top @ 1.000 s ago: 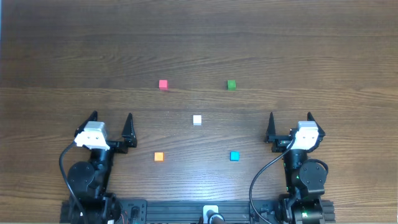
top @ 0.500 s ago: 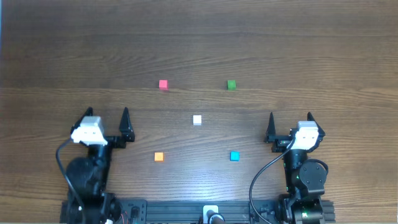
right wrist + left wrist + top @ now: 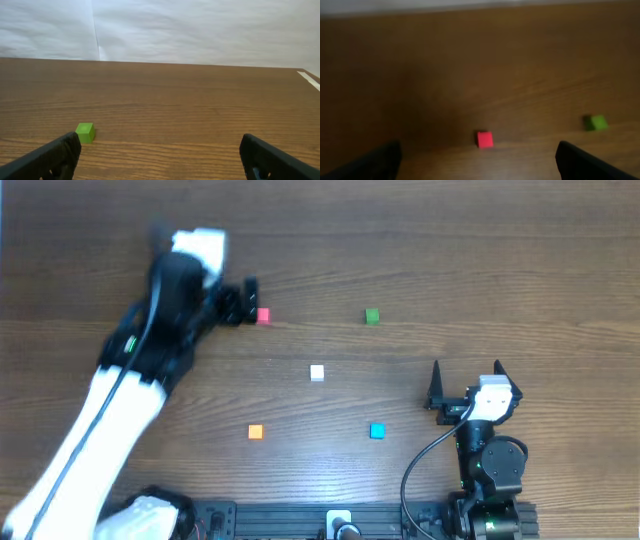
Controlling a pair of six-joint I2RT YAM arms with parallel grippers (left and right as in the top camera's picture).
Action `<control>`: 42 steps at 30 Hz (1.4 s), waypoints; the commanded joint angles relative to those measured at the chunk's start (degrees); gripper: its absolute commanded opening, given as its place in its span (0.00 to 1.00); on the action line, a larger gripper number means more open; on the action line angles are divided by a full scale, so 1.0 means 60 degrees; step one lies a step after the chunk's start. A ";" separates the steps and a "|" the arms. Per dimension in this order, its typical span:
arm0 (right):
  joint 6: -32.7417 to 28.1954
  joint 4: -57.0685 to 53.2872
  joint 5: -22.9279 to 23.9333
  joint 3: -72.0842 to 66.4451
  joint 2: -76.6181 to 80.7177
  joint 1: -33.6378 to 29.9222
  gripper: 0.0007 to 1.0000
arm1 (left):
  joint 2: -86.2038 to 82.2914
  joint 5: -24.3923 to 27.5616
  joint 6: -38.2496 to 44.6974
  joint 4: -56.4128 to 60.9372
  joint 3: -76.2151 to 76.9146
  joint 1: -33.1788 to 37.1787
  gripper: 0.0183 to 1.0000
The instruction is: Stack Cubes
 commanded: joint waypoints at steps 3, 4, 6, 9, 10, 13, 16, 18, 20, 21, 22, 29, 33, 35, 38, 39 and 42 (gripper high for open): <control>-0.0044 -0.0007 -0.0080 -0.0073 -0.0062 -0.0069 0.99 | 0.3024 -0.0357 -0.1191 -0.1290 0.1851 -0.0073 0.97; -0.0044 -0.0007 -0.0080 -0.0073 -0.0062 -0.0069 0.99 | 0.3220 -0.0299 -0.1217 -0.1275 0.1851 -0.0073 0.97; -0.0044 -0.0007 -0.0080 -0.0073 -0.0062 -0.0069 0.99 | 0.3705 -0.0120 -0.1457 -0.1260 0.1851 -0.0073 0.95; -0.0044 -0.0007 -0.0080 -0.0073 -0.0062 -0.0069 0.99 | 0.4331 0.0044 -0.1872 -0.1231 0.1851 -0.0073 0.94; -0.0044 -0.0007 -0.0080 -0.0073 -0.0062 -0.0069 0.99 | 0.4546 0.0124 -0.2044 -0.1184 0.1851 -0.0073 0.93; -0.0044 -0.0007 -0.0080 -0.0073 -0.0062 -0.0069 0.99 | 0.4991 0.0448 -0.2222 -0.1100 0.1851 -0.0073 0.93; -0.0044 -0.0007 -0.0080 -0.0073 -0.0062 -0.0069 0.99 | 0.5614 0.0790 -0.2426 -0.1038 0.1851 -0.0073 0.92; -0.0044 -0.0007 -0.0076 -0.0073 -0.0062 -0.0069 0.99 | 0.5916 0.0958 -0.2422 -0.0929 0.1872 -0.0073 0.92; -0.0044 -0.0007 -0.0080 -0.0073 -0.0062 -0.0069 0.99 | 0.6182 0.0958 -0.2422 -0.0936 0.1967 -0.0073 0.91; -0.0044 -0.0007 -0.0080 -0.0073 -0.0062 -0.0069 0.99 | 0.6277 0.0958 -0.2422 -0.0929 0.2000 -0.0073 0.91; -0.0044 -0.0007 -0.0080 -0.0073 -0.0062 -0.0069 0.99 | 0.6371 0.0962 -0.2422 -0.0936 0.2058 -0.0073 0.90; -0.0044 -0.0007 -0.0080 -0.0073 -0.0062 -0.0069 0.99 | 0.6674 0.1096 -0.2317 -0.0936 0.2182 -0.0073 0.82; -0.0044 -0.0007 -0.0080 -0.0073 -0.0062 -0.0069 0.99 | 0.6692 0.1096 -0.2120 -0.0947 0.2182 -0.0073 0.77; -0.0044 -0.0007 -0.0080 -0.0073 -0.0062 -0.0069 0.99 | 0.6692 0.1093 -0.2051 -0.0976 0.2182 -0.0073 0.75; -0.0044 -0.0007 -0.0080 -0.0073 -0.0062 -0.0069 0.99 | 0.6776 0.1093 -0.1872 -0.0980 0.2182 -0.0073 0.73; -0.0044 -0.0007 -0.0080 -0.0073 -0.0062 -0.0069 0.99 | 0.6794 0.1089 -0.1876 -0.0984 0.2182 -0.0073 0.73; -0.0047 -0.0007 -0.0080 -0.0073 -0.0062 -0.0069 0.99 | 0.6827 0.1049 -0.1872 -0.0976 0.2182 -0.0073 0.71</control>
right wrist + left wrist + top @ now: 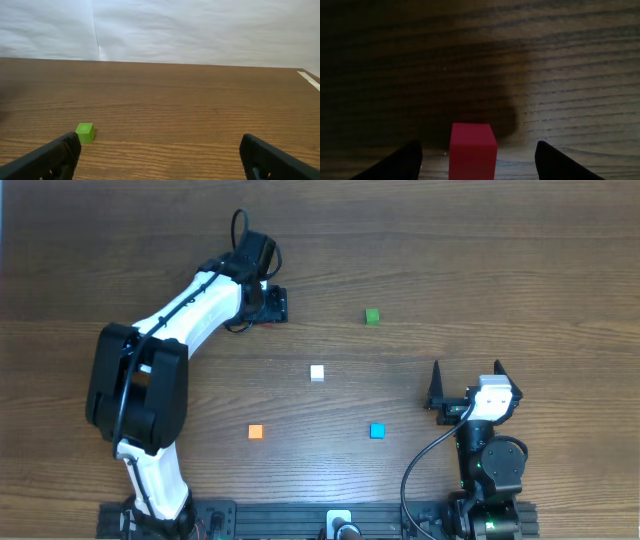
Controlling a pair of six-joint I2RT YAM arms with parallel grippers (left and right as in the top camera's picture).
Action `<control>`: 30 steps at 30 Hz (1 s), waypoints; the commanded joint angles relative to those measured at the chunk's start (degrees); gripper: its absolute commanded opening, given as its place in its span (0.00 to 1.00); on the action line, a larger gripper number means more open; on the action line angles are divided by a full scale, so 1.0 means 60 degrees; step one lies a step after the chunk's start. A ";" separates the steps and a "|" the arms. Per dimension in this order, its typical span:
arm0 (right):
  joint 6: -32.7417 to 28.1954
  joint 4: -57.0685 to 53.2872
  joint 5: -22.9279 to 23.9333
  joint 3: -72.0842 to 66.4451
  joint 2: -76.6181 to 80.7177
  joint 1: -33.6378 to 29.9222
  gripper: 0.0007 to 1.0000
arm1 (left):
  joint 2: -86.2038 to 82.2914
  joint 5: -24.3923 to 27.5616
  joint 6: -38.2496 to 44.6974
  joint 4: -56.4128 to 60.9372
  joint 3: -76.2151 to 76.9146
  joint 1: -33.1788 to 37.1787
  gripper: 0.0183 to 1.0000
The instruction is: Stack Cubes
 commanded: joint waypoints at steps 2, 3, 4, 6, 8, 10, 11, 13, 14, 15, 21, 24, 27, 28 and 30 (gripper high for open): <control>-0.0040 -0.0007 -0.0084 -0.0073 -0.0062 -0.0069 0.99 | 0.0233 0.0047 0.0215 -0.0015 0.0171 0.0000 0.65; -0.0040 -0.0007 -0.0084 -0.0073 -0.0062 -0.0069 0.99 | 0.0237 0.0044 0.0240 -0.0015 0.0171 0.0000 0.63; -0.0040 -0.0007 -0.0084 -0.0073 -0.0062 -0.0069 0.99 | 0.0237 0.0022 0.0240 -0.0015 0.0171 0.0000 0.61; -0.0040 -0.0007 -0.0084 -0.0073 -0.0062 -0.0069 0.99 | 0.0262 0.0007 0.0240 -0.0018 0.0171 0.0000 0.60; -0.0040 -0.0007 -0.0084 -0.0073 -0.0062 -0.0069 0.99 | 0.0284 -0.0062 0.0240 -0.0036 0.0171 0.0000 0.57; -0.0040 -0.0007 -0.0084 -0.0073 -0.0062 -0.0069 0.99 | 0.0291 -0.0098 0.0244 -0.0062 0.0171 0.0000 0.54; -0.0040 -0.0007 -0.0084 -0.0073 -0.0062 -0.0069 0.99 | 0.0313 -0.0102 0.0244 -0.0069 0.0171 0.0000 0.53; -0.0040 -0.0007 -0.0084 -0.0073 -0.0062 -0.0069 0.99 | 0.0350 -0.0135 0.0248 -0.0084 0.0171 0.0000 0.50; -0.0040 -0.0007 -0.0084 -0.0073 -0.0062 -0.0069 0.99 | 0.0361 -0.0135 0.0277 -0.0084 0.0171 0.0000 0.47; -0.0040 -0.0007 -0.0084 -0.0073 -0.0062 -0.0069 0.99 | 0.0379 -0.0135 0.0277 -0.0084 0.0171 0.0000 0.45; -0.0040 -0.0007 -0.0084 -0.0073 -0.0062 -0.0069 0.99 | 0.0386 -0.0160 0.0277 -0.0084 0.0171 0.0000 0.35; -0.0040 -0.0007 -0.0084 -0.0073 -0.0062 -0.0069 0.99 | 0.0386 -0.0175 0.0277 -0.0084 0.0171 0.0000 0.31; -0.0040 -0.0007 -0.0084 -0.0073 -0.0062 -0.0069 0.99 | 0.0386 -0.0208 0.0277 -0.0084 0.0171 0.0000 0.24; -0.0040 -0.0007 -0.0084 -0.0073 -0.0062 -0.0069 0.99 | 0.0386 -0.0208 0.0273 -0.0080 0.0171 0.0000 0.22; -0.0040 -0.0007 -0.0084 -0.0073 -0.0062 -0.0069 0.99 | 0.0386 -0.0208 0.0273 -0.0080 0.0175 0.0000 0.17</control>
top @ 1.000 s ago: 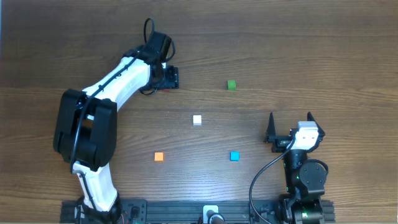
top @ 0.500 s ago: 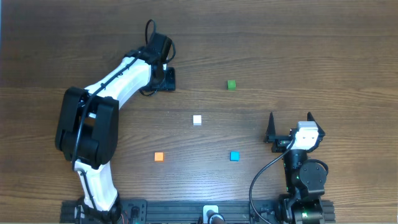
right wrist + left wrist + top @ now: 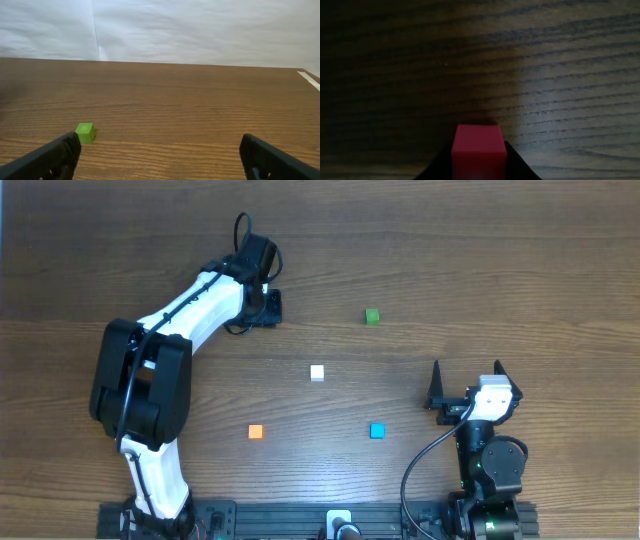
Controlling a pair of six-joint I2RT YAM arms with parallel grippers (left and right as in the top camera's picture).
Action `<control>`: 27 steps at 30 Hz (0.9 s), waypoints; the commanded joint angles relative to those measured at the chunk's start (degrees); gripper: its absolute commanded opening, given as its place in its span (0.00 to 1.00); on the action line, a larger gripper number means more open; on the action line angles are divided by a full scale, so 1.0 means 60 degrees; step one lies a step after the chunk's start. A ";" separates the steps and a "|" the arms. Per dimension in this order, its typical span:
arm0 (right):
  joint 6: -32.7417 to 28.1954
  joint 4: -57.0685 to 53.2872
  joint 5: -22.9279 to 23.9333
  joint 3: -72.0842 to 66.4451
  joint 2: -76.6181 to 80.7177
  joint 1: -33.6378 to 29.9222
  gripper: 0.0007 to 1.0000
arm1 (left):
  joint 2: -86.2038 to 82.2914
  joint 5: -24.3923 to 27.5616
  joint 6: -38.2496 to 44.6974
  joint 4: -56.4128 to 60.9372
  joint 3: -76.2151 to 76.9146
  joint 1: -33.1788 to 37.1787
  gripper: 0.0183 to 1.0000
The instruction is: Stack Cubes
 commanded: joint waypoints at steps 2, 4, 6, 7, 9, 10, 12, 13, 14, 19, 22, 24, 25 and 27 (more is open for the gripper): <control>-0.0044 -0.0007 -0.0084 -0.0073 -0.0062 -0.0069 0.99 | 0.0080 -0.0080 0.0007 -0.0175 0.0291 -0.0004 0.10; -0.0044 -0.0007 -0.0084 -0.0073 -0.0062 -0.0069 0.99 | -0.0481 -0.0044 -0.0342 -0.0994 0.0681 -0.0138 0.02; -0.0047 -0.0007 -0.0084 -0.0073 -0.0062 -0.0069 0.99 | -0.0962 -0.0044 -0.0612 -0.1344 0.0769 -0.0280 0.02; -0.0044 -0.0007 -0.0084 -0.0073 -0.0062 -0.0069 0.99 | -0.1260 -0.0047 -0.0787 -0.1523 0.0769 -0.0379 0.02; -0.0044 -0.0007 -0.0084 -0.0073 -0.0062 -0.0069 0.99 | -0.1949 -0.0051 -0.1268 -0.1963 0.0769 -0.0681 0.02; -0.0044 -0.0007 -0.0084 -0.0073 -0.0062 -0.0069 0.99 | -0.2251 -0.0051 -0.1515 -0.2146 0.0769 -0.0867 0.02; -0.0044 -0.0007 -0.0084 -0.0073 -0.0062 -0.0069 0.99 | -0.2692 -0.0051 -0.1883 -0.2499 0.0765 -0.1253 0.02; -0.0044 -0.0007 -0.0084 -0.0073 -0.0062 -0.0069 0.99 | -0.2881 -0.0135 -0.2189 -0.2725 0.0765 -0.1497 0.02; -0.0044 -0.0007 -0.0084 -0.0073 -0.0062 -0.0069 0.99 | -0.3020 -0.0299 -0.2568 -0.2958 0.0765 -0.1756 0.02; -0.0044 -0.0007 -0.0084 -0.0073 -0.0062 -0.0069 0.99 | -0.3220 -0.1024 -0.3770 -0.3381 0.0750 -0.3224 0.02; -0.0044 -0.0007 -0.0084 -0.0073 -0.0062 -0.0069 0.99 | -0.3191 -0.1213 -0.4258 -0.3297 0.0652 -0.3792 0.02; -0.0044 -0.0007 -0.0084 -0.0073 -0.0062 -0.0069 0.99 | -0.3158 -0.1264 -0.4601 -0.3209 0.0404 -0.3967 0.02; -0.0044 -0.0007 -0.0084 -0.0073 -0.0062 -0.0069 0.99 | -0.3151 -0.1253 -0.4703 -0.3122 0.0266 -0.3967 0.02; -0.0044 -0.0007 -0.0084 -0.0073 -0.0062 -0.0069 0.99 | -0.3147 -0.1231 -0.4728 -0.2874 -0.0040 -0.3967 0.02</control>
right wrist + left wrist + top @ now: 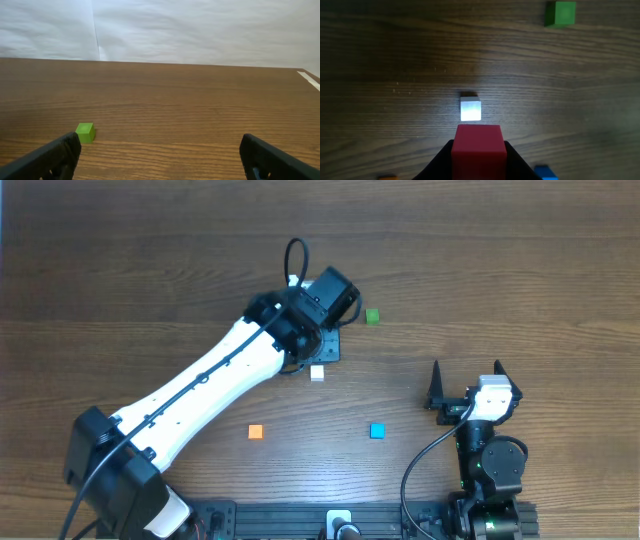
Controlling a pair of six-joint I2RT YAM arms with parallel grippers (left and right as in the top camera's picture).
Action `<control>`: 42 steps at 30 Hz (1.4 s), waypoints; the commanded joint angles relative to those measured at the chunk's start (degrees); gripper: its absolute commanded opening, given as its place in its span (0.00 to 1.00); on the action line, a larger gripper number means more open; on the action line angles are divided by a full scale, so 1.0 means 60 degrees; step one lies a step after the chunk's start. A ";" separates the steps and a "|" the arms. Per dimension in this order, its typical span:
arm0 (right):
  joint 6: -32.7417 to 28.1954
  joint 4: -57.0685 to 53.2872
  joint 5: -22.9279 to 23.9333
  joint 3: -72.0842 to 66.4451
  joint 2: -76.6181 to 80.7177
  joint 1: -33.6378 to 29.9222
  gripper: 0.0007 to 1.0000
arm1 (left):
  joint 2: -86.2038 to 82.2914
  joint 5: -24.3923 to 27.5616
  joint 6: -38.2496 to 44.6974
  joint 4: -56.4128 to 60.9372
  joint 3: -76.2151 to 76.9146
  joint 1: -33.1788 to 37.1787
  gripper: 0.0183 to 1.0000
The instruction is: Stack Cubes
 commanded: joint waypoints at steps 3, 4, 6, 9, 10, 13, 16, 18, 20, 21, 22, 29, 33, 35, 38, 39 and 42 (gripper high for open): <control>-0.0036 -0.0007 -0.0080 -0.0073 -0.0058 -0.0069 0.99 | 0.0073 -0.0342 -0.0699 0.0688 -0.0991 0.0025 0.02; -0.0036 -0.0007 -0.0084 -0.0073 -0.0058 -0.0069 0.99 | 0.0080 -0.0339 -0.0699 0.0801 -0.1067 0.0025 0.02; -0.0036 -0.0007 -0.0084 -0.0073 -0.0058 -0.0069 0.99 | 0.0189 -0.0324 -0.0699 0.1013 -0.1162 0.0025 0.02; -0.0036 -0.0007 -0.0084 -0.0073 -0.0058 -0.0069 0.99 | 0.0448 -0.0291 -0.0699 0.1027 -0.1162 0.0004 0.02; -0.0036 -0.0007 -0.0080 -0.0073 -0.0058 -0.0069 0.99 | 0.0572 -0.0299 -0.0699 0.1045 -0.1162 -0.0044 0.02; -0.0036 -0.0007 -0.0084 -0.0073 -0.0058 -0.0069 0.99 | 0.0809 -0.0295 -0.0703 0.1122 -0.1162 -0.0157 0.02; -0.0036 -0.0007 -0.0084 -0.0073 -0.0058 -0.0069 0.99 | 0.1027 -0.0219 -0.0710 0.1220 -0.1162 -0.0229 0.02; -0.0036 -0.0007 -0.0084 -0.0073 -0.0058 -0.0069 0.99 | 0.1158 -0.0146 -0.0739 0.1224 -0.1162 -0.0273 0.02; -0.0036 -0.0007 -0.0084 -0.0073 -0.0058 -0.0069 0.99 | 0.1275 -0.0146 -0.0739 0.1224 -0.1162 -0.0295 0.02; -0.0036 -0.0007 -0.0084 -0.0073 -0.0058 -0.0069 0.99 | 0.1300 -0.0142 -0.0739 0.1220 -0.1162 -0.0295 0.02; -0.0036 -0.0007 -0.0084 -0.0073 -0.0058 -0.0069 0.99 | 0.1308 -0.0120 -0.0736 0.1213 -0.1162 -0.0295 0.02; -0.0036 -0.0007 -0.0084 -0.0073 -0.0058 -0.0069 0.99 | 0.1381 -0.0004 -0.0747 0.1115 -0.1162 -0.0295 0.02; -0.0036 -0.0007 -0.0084 -0.0073 -0.0058 -0.0069 0.99 | 0.1548 0.0033 -0.0743 0.1078 -0.1162 -0.0295 0.02; -0.0036 -0.0007 -0.0084 -0.0073 -0.0058 -0.0069 0.99 | 0.1654 0.0062 -0.0743 0.1082 -0.1162 -0.0295 0.02; -0.0036 -0.0007 -0.0084 -0.0073 -0.0058 -0.0069 0.99 | 0.1825 0.0106 -0.0743 0.1147 -0.1162 -0.0295 0.02; -0.0036 -0.0007 -0.0084 -0.0073 -0.0058 -0.0069 0.99 | 0.1861 0.0106 -0.0743 0.1191 -0.1162 -0.0295 0.02; -0.0036 -0.0007 -0.0084 -0.0073 -0.0058 -0.0069 0.99 | 0.1898 0.0106 -0.0743 0.1275 -0.1162 -0.0295 0.02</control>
